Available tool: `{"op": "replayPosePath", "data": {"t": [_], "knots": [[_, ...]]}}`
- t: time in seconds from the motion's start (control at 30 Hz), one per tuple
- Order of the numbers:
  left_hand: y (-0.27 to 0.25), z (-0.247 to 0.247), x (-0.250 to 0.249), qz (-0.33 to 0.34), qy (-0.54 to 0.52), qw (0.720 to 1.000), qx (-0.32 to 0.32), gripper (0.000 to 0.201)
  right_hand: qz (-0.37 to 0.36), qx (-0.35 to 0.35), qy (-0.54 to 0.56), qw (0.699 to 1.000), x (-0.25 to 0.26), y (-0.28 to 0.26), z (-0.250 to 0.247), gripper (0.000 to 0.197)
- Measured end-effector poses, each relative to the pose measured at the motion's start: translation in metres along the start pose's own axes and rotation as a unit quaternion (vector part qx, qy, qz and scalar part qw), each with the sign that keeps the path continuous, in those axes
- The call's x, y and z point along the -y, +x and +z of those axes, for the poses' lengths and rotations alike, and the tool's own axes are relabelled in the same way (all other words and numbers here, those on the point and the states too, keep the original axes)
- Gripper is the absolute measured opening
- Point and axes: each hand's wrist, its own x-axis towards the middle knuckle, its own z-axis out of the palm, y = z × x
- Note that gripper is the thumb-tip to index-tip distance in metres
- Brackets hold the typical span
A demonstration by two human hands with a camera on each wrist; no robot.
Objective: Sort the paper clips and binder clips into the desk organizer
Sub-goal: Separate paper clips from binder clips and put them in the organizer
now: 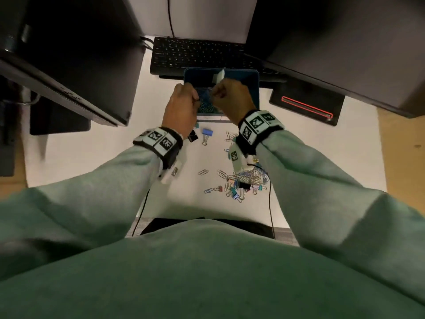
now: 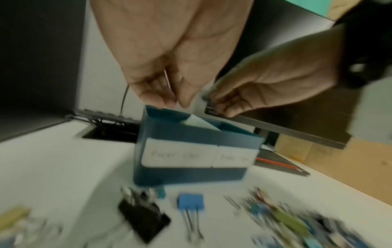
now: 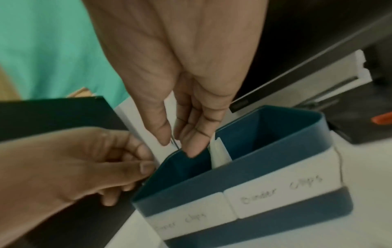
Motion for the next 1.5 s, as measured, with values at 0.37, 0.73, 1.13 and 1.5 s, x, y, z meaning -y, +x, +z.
{"op": "replayPosePath", "data": {"t": [0.37,0.73,1.13,1.5], "knots": [[-0.131,0.078,0.024,0.166,0.125,0.909,0.36,0.039,-0.044,0.179,-0.27,0.945,-0.111,-0.159,0.044,0.017],[-0.108,0.072,0.033,0.124,0.107,0.95,0.266,0.015,-0.033,0.081,-0.257,0.962,-0.129,-0.175,0.041,0.014],[-0.072,0.091,-0.008,0.168,0.121,0.952,0.225,0.032,0.08,0.128,-0.25,0.956,-0.112,-0.163,0.051,0.031],[-0.077,0.078,0.017,0.125,0.101,0.966,0.202,0.019,0.151,0.088,-0.026,0.984,-0.105,-0.145,0.028,0.017]]}}
